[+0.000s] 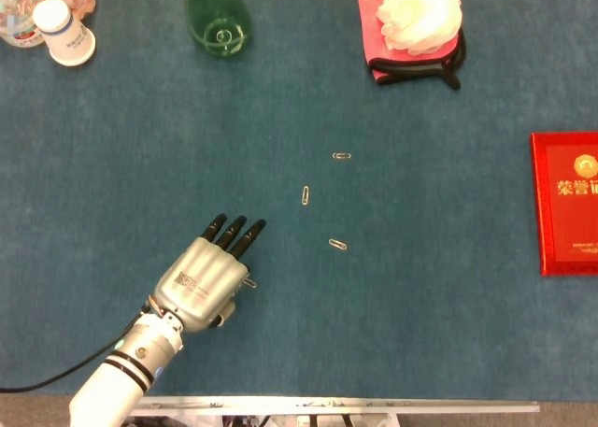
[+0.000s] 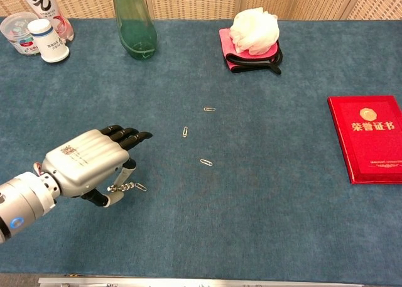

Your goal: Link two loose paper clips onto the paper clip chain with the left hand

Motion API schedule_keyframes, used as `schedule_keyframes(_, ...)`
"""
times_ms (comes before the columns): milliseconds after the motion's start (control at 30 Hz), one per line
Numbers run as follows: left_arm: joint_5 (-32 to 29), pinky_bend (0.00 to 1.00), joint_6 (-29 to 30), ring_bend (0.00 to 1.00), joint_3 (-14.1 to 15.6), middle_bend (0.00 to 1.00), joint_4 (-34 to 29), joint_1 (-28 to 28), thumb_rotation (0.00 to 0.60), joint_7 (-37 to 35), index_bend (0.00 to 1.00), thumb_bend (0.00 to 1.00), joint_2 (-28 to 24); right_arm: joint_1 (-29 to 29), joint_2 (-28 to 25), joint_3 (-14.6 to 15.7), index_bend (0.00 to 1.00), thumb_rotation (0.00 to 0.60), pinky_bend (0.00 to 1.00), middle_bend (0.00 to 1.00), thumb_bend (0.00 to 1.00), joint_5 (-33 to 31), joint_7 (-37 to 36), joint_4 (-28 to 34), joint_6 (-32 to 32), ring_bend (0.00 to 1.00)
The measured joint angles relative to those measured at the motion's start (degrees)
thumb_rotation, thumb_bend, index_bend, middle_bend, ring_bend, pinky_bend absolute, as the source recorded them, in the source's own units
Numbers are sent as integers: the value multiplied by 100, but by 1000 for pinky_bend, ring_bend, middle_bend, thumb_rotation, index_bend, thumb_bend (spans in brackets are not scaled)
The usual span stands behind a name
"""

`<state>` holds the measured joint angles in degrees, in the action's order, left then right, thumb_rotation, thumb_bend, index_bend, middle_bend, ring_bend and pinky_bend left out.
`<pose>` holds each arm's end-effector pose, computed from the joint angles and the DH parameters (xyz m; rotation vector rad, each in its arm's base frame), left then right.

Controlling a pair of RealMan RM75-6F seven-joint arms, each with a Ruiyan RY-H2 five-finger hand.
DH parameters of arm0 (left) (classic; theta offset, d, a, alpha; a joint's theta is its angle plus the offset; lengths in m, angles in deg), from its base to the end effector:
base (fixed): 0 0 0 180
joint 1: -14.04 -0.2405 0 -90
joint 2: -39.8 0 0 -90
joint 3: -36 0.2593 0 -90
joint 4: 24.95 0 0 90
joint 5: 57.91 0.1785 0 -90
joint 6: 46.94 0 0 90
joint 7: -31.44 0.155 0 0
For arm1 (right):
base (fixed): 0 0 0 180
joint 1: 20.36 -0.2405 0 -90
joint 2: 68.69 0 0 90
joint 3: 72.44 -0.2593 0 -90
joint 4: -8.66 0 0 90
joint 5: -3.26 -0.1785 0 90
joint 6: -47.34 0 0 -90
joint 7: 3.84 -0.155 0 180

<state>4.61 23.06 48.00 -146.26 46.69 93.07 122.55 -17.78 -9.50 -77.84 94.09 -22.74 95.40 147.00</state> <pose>-0.1490 0.1881 0.0128 -2.2179 -0.7380 -0.5334 -0.3058 -0.1528 0.2587 1.2144 -0.8108 1.1653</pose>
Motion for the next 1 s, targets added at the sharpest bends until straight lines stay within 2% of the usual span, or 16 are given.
schedule_keyframes(400,-291,84,-206,0,-177,0,282,78,600,-200,606,317,149,96,-18,-1,128,600,290,145,302,50,-238,-85,188,84)
schedule_keyframes(800,-359,84,-212,0,-157,0,313,118,600,-193,606,318,199,130,-29,-11,128,600,290,145,302,57,-388,-155,232,84)
schedule_keyframes(1000,-394,84,-131,0,-252,0,265,148,600,-190,606,318,140,147,-28,-14,128,600,290,145,301,69,-414,-161,272,84)
